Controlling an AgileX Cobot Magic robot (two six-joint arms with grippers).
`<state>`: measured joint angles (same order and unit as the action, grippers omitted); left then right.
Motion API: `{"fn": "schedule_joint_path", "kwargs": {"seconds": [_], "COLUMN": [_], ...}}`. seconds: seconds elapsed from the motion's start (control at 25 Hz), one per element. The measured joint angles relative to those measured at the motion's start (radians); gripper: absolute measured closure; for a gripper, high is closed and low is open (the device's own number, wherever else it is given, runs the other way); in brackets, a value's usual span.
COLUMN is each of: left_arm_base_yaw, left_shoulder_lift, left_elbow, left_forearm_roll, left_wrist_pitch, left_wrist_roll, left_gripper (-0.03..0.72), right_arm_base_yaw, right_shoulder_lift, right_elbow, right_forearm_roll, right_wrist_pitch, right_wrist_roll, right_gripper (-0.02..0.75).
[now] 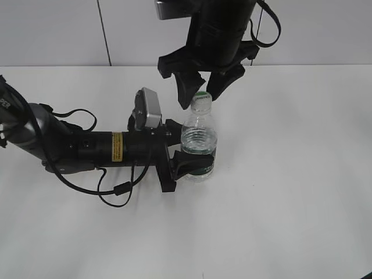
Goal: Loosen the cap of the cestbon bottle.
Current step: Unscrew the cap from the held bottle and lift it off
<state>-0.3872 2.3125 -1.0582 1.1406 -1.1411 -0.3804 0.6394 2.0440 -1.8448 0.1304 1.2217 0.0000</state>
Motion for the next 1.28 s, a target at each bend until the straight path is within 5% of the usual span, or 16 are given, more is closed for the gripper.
{"fn": "schedule_joint_path", "kwargs": {"seconds": [0.16,0.48,0.96,1.28], "left_arm_base_yaw": [0.000,0.000,0.000,0.000], "left_shoulder_lift": [0.000,0.000,0.000,0.000], "left_elbow": [0.000,0.000,0.000,0.000], "left_forearm_roll": [0.000,0.000,0.000,-0.002], "left_wrist_pitch": [0.000,0.000,0.000,0.000], "left_wrist_roll": [0.000,0.000,0.000,-0.004], "left_gripper": [0.276,0.276,0.276,0.276], "right_arm_base_yaw": [0.000,0.000,0.000,0.002], "right_shoulder_lift": [0.000,0.000,-0.001,-0.002], "right_elbow": [0.000,0.000,0.000,0.000], "right_forearm_roll": [-0.008,-0.014,0.001,-0.001], "right_wrist_pitch": [0.000,0.000,0.004,0.007], "right_wrist_roll": [0.000,-0.112,-0.969,-1.330], "right_gripper": [0.430,0.438,0.438,0.438]}}
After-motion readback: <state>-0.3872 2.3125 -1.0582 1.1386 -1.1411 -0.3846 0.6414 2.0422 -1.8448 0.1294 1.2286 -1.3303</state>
